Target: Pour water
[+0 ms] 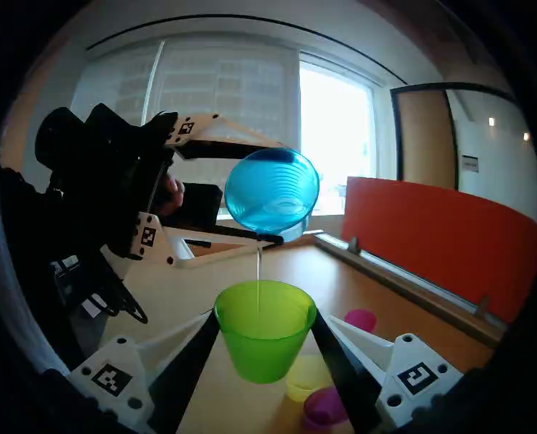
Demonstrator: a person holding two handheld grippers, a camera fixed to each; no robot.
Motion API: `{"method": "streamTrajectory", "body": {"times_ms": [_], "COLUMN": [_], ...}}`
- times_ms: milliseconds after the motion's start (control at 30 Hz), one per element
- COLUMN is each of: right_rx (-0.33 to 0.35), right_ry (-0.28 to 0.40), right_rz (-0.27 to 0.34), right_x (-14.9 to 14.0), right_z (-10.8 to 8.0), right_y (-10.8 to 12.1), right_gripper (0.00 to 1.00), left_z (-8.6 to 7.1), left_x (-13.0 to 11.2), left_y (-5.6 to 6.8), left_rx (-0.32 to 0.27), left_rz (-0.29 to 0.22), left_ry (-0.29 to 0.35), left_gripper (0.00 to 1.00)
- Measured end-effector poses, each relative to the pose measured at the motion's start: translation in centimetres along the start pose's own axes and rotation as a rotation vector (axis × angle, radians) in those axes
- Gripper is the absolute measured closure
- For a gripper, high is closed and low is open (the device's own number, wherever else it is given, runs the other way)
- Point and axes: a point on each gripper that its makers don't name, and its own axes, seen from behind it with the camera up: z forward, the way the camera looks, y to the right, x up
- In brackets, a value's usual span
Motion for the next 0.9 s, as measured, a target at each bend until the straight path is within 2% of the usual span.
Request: {"method": "streamTrajectory", "body": {"times_ms": [900], "right_rx": [-0.012], "right_ry": [0.006], "right_rz": [0.004], "right_x": [0.23], "right_z": [-0.06], "right_y": [0.74], "right_gripper": [0.08], "left_z": [0.34], "left_x": [-0.07], "left_y": [0.09], "left_rx": [-0.005], "left_rz": [0.008], "left_ry": [0.0], "left_gripper": [0.13]}}
